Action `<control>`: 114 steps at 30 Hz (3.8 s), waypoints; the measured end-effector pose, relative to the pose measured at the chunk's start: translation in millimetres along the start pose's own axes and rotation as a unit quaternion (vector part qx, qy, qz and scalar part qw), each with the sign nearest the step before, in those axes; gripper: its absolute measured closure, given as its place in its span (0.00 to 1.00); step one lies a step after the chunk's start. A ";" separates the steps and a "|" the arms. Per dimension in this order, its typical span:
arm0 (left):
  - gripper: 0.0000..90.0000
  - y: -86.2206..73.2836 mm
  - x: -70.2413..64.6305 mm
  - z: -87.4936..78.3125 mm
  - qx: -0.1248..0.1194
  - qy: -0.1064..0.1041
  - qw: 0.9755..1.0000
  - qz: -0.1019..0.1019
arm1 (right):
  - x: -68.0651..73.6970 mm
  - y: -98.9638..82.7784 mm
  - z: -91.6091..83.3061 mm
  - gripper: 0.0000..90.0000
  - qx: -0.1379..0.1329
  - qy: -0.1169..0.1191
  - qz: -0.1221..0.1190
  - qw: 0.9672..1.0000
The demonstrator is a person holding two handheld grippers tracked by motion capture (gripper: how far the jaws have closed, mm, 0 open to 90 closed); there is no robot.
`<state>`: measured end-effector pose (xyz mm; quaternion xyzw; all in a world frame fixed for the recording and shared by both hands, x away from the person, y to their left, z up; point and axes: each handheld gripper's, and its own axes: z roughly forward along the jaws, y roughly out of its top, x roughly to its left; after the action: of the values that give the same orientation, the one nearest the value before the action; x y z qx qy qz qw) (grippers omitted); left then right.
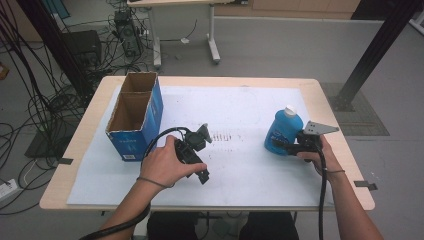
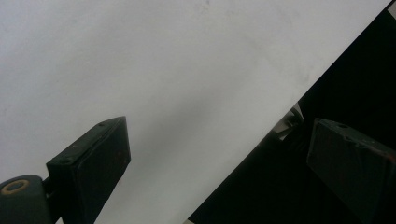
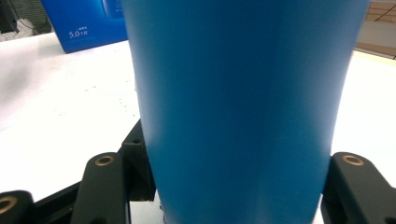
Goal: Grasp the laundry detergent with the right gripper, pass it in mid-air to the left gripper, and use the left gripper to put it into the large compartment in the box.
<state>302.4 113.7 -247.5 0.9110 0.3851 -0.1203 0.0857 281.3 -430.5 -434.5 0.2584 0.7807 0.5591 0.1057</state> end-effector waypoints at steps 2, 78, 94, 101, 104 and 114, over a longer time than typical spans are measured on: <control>0.07 -0.2 -0.2 -0.8 -0.002 0.001 1.000 0.001 | 0.4 -0.4 0.0 0.45 -0.001 0.000 0.001 1.000; 0.08 -5.7 -4.6 -6.1 -0.017 0.009 1.000 0.004 | 3.3 -0.4 -2.1 0.46 -0.008 -0.009 0.010 1.000; 0.08 -2.3 -5.6 -15.1 -0.017 0.010 1.000 0.024 | 5.8 22.9 -11.8 0.46 -0.009 0.009 0.006 1.000; 0.09 1.2 -7.9 -23.7 -0.016 0.011 0.998 0.052 | 6.3 29.0 -12.8 0.46 -0.008 0.020 0.005 1.000; 0.09 2.9 -8.0 -28.3 -0.015 0.011 0.998 0.058 | 6.7 32.9 -13.3 0.46 -0.006 0.026 0.005 1.000; 0.08 3.5 -5.2 -45.5 -0.027 0.012 0.997 0.077 | 9.2 47.5 -13.0 0.46 0.004 0.048 -0.005 0.999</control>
<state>308.4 119.1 -202.3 0.9365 0.3183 -0.0921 0.1148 281.3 -424.9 -384.8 0.2274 0.7883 0.5675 0.0697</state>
